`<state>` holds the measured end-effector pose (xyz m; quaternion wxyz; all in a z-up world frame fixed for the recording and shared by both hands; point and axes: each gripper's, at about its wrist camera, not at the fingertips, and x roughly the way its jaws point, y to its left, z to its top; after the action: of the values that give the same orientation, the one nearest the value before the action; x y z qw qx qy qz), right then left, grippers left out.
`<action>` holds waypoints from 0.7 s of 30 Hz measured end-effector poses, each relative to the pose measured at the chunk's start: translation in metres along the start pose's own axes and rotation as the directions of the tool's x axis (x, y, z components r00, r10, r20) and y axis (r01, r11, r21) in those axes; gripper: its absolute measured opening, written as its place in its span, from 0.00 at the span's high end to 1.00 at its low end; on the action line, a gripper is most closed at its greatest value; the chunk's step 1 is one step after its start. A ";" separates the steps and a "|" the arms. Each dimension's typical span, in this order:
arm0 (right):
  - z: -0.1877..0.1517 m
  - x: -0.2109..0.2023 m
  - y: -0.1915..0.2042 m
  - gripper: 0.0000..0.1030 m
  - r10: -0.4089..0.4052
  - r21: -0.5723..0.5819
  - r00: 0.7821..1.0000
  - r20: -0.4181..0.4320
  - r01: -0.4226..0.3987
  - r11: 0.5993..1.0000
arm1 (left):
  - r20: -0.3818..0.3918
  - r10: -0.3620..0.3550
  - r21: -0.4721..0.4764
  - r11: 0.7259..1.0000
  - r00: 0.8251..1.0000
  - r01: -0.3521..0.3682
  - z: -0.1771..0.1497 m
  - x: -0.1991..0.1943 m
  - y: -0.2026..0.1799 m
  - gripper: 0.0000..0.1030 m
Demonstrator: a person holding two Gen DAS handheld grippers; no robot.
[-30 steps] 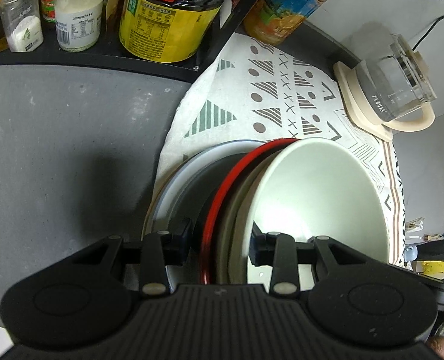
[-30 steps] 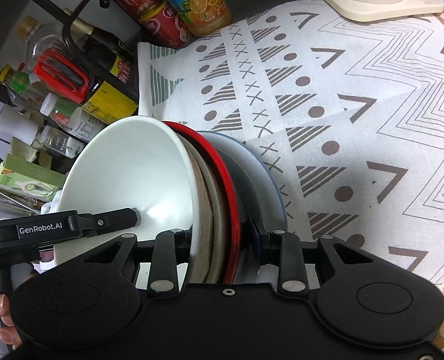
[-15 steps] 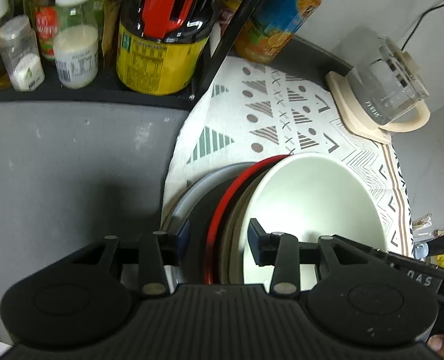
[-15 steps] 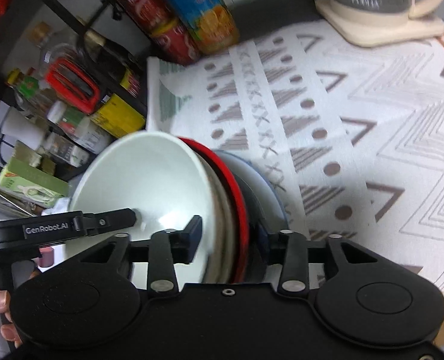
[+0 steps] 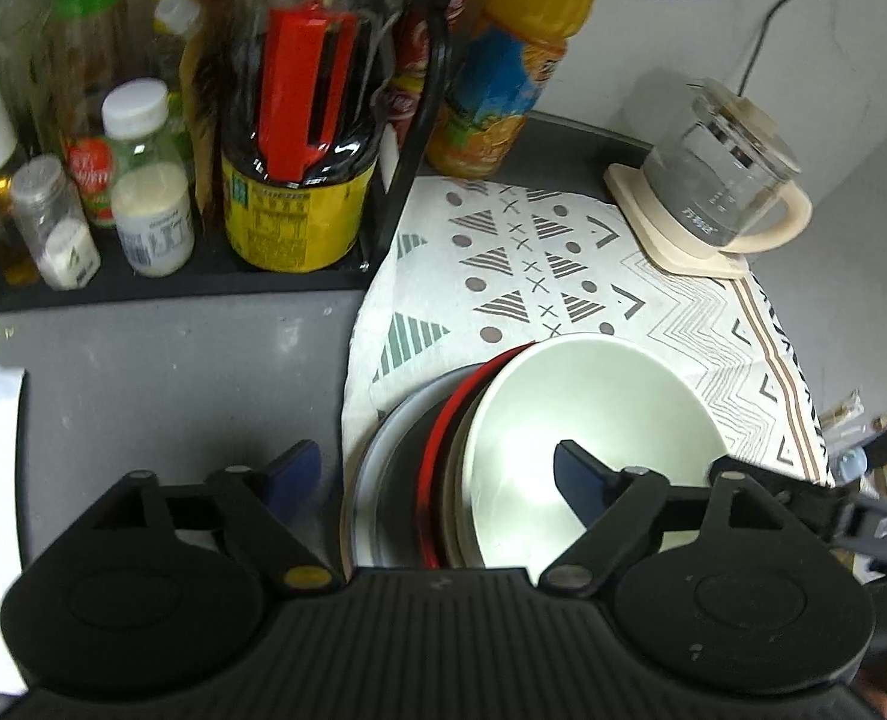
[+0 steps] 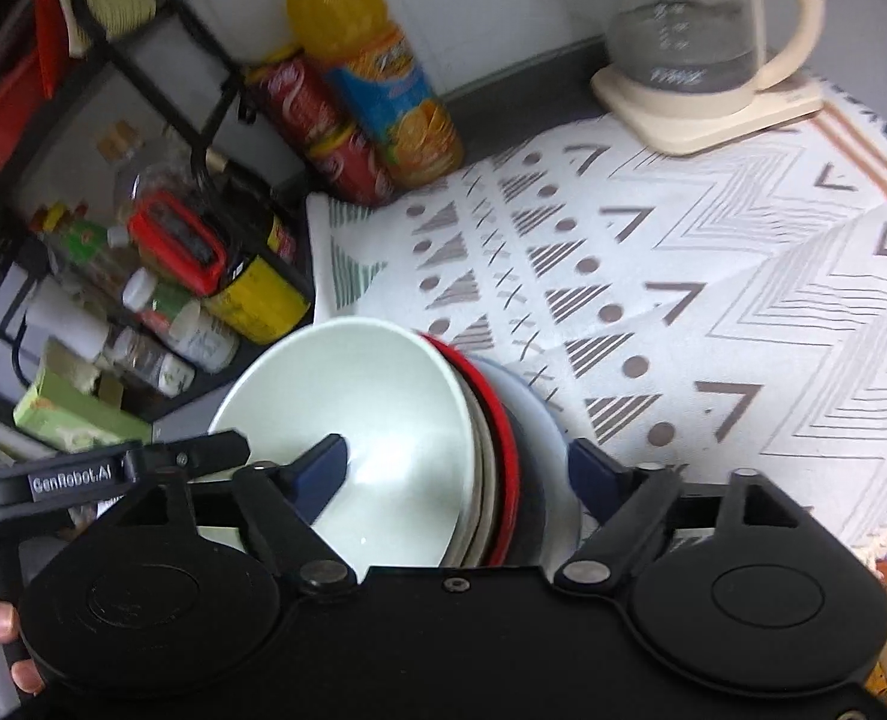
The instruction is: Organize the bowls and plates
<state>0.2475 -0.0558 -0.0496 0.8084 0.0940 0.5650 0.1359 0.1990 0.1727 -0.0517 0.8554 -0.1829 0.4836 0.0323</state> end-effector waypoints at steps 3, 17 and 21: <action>-0.004 -0.016 -0.002 0.10 -0.009 0.034 0.999 0.053 0.008 0.999 | 0.000 0.003 0.024 1.000 1.000 -0.003 0.002 -0.004 -0.004 0.15; -0.029 -0.075 -0.021 0.00 -0.121 0.074 0.967 0.225 0.107 0.991 | 0.068 -0.006 0.088 0.996 0.998 0.000 -0.013 -0.036 -0.031 0.13; -0.036 -0.092 -0.025 0.00 -0.131 0.059 0.959 0.253 0.120 0.991 | 0.085 -0.001 0.083 0.997 0.996 -0.006 -0.023 -0.045 -0.040 0.13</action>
<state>0.1870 -0.1096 0.0125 0.8794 0.0921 0.4633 0.0591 0.1652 0.1325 -0.0132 0.8819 -0.1450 0.4480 0.0208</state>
